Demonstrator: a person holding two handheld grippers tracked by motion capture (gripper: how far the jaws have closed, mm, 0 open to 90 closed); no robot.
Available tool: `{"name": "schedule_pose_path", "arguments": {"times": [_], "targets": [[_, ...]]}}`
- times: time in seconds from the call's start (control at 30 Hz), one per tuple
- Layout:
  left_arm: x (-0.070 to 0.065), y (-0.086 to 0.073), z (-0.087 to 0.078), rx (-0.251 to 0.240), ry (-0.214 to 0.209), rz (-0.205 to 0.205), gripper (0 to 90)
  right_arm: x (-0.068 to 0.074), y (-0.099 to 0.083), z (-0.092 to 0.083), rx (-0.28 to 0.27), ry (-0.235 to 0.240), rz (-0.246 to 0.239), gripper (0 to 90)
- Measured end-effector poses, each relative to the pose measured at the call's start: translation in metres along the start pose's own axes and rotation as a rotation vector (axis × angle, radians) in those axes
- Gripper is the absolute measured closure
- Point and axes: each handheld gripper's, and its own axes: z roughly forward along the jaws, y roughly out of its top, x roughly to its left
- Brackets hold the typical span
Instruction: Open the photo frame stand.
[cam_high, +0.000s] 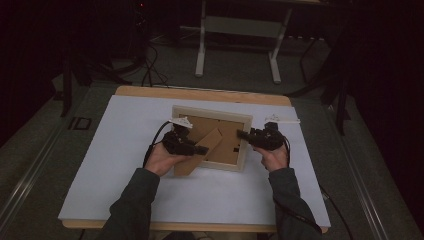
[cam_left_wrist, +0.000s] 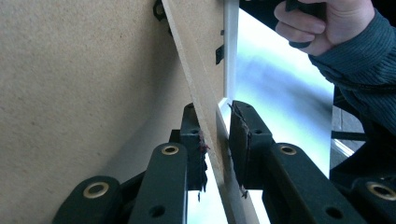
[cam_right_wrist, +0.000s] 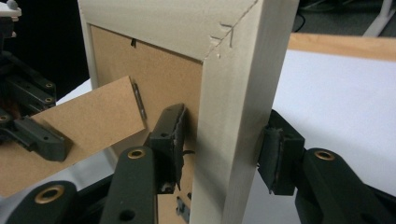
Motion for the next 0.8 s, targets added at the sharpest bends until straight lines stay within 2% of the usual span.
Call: {"name": "schedule_pose_path", "arguments": {"times": [0.17, 0.33, 0.37, 0.5, 0.67, 0.8], "targets": [[-0.001, 0.002, -0.001, -0.024, 0.035, 0.015, 78.6, 0.005, 0.007, -0.003, -0.011, -0.022, -0.058, 57.4], [0.000, 0.002, -0.001, -0.041, 0.055, 0.023, 77.9, 0.009, 0.011, -0.003, -0.022, -0.043, -0.092, 58.0], [0.000, 0.002, -0.001, -0.045, 0.077, 0.027, 77.9, 0.010, 0.011, -0.004, -0.025, -0.047, -0.099, 58.2], [0.001, 0.002, -0.002, -0.056, 0.093, 0.035, 76.5, 0.015, 0.013, -0.006, -0.054, -0.066, -0.156, 59.7], [0.000, 0.000, 0.001, -0.032, 0.121, 0.038, 75.9, 0.017, 0.013, -0.008, -0.052, -0.069, -0.191, 59.6], [0.000, -0.002, 0.005, -0.025, 0.118, 0.036, 76.1, 0.016, 0.008, -0.011, -0.042, -0.071, -0.205, 59.6]]}}
